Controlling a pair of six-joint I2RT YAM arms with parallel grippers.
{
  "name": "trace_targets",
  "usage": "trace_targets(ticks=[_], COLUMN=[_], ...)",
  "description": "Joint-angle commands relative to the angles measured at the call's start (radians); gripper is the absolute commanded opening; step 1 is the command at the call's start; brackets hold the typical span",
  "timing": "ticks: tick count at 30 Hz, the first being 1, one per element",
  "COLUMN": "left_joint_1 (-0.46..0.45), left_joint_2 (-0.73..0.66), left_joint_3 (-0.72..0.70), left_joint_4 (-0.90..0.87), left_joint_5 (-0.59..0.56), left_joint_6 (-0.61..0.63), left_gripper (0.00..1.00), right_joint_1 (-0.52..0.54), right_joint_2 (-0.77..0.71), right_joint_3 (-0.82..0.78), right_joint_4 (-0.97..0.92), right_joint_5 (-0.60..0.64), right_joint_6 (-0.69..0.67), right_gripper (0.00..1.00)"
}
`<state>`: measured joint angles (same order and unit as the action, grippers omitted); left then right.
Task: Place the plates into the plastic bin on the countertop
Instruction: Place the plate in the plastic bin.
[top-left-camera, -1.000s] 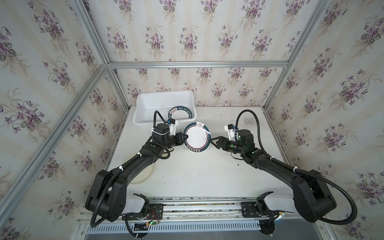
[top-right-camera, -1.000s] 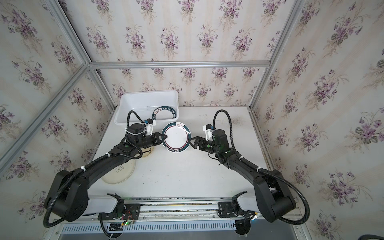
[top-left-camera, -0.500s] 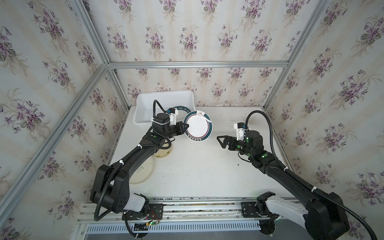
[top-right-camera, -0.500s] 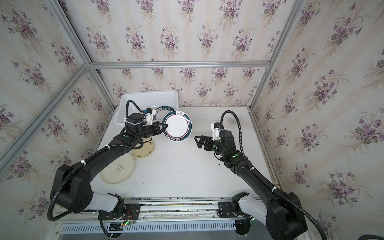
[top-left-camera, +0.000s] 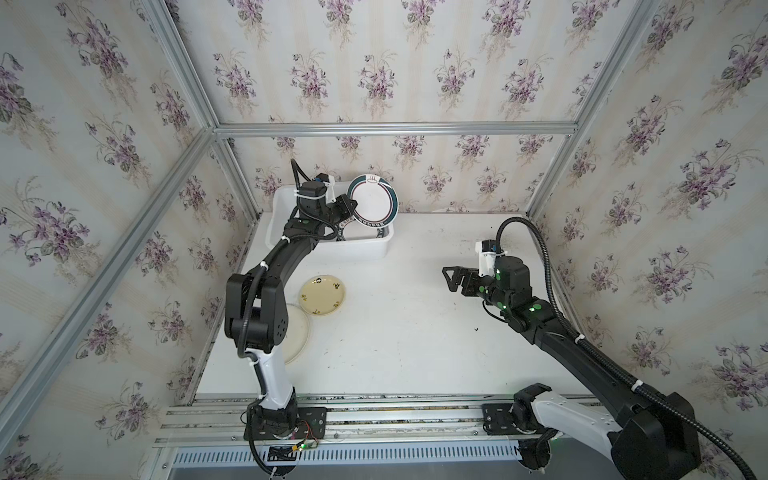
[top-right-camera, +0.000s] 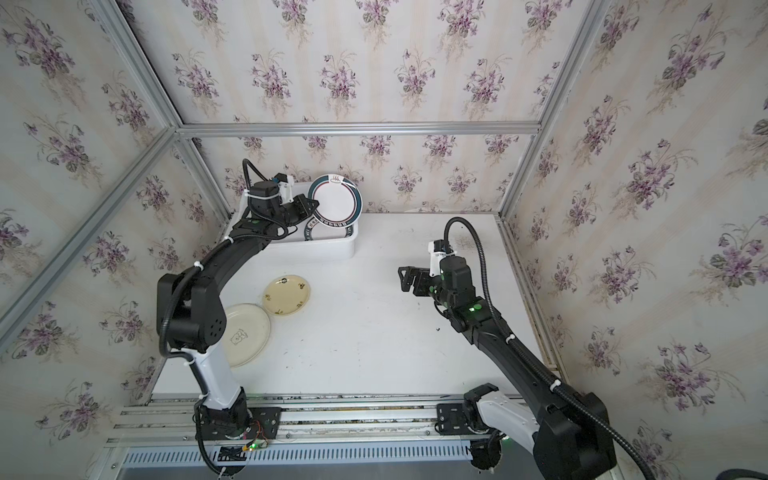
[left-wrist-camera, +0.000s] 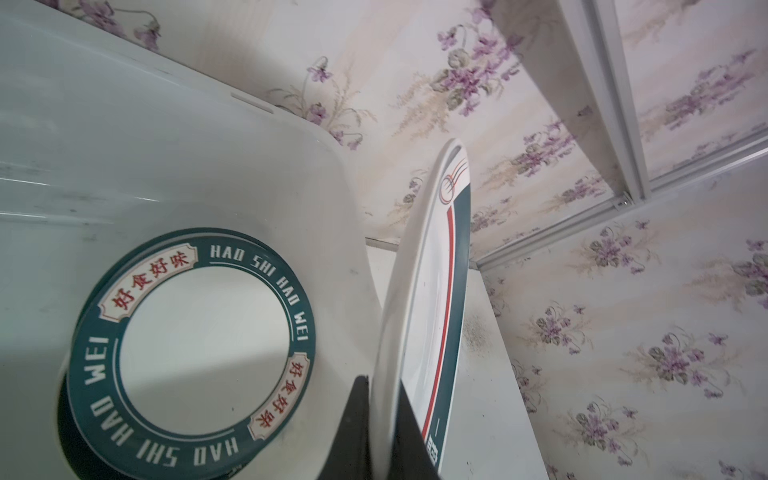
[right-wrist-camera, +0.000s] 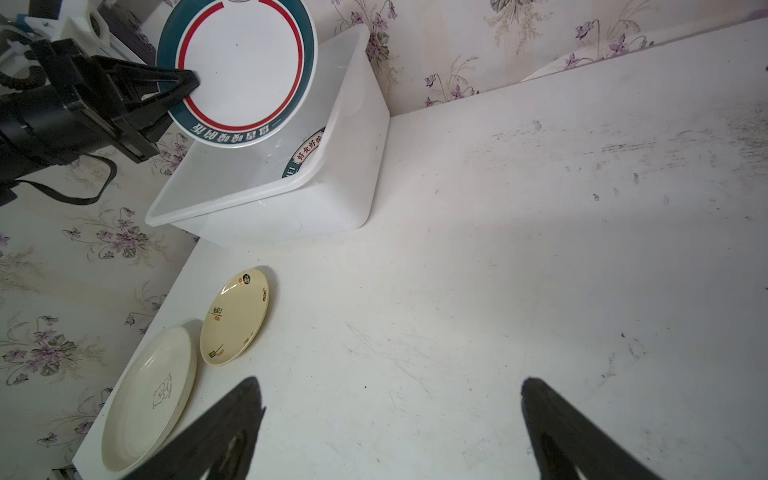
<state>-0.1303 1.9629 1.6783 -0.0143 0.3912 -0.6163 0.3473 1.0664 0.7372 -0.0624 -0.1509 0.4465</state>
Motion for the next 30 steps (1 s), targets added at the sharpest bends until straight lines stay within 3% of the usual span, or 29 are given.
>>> trace_targets(ticks=[1,7,12,22,27,30], left_joint_1=[0.023,0.06,0.06,0.06,0.058,0.058], left_joint_2=[0.078,0.16,0.199,0.277,0.296,0.296], left_joint_3=[0.102,0.126,0.134,0.185,0.224,0.229], left_joint_4=[-0.016,-0.048,-0.132,-0.216,-0.289,-0.319], left_joint_5=[0.036,0.031,-0.023,0.051,0.035,0.019], left_joint_6=[-0.022,-0.018,0.06,0.084,0.136,0.169], left_gripper=[0.0,0.0,0.0,0.01,0.12,0.36], right_joint_1=[0.0,0.0,0.0,0.001,0.0,0.0], right_joint_2=[0.01,0.041,0.061,0.081,0.059,0.046], right_joint_3=[0.013,0.016,0.019,0.007,-0.011,-0.018], right_joint_4=[0.01,0.01,0.021,0.027,0.024,0.026], right_joint_5=[0.027,0.031,0.024,0.013,0.03,0.04], right_joint_6=[-0.022,-0.011,-0.011,0.03,0.039,0.04], right_gripper=[0.99,0.99,0.99,0.99,0.99,1.0])
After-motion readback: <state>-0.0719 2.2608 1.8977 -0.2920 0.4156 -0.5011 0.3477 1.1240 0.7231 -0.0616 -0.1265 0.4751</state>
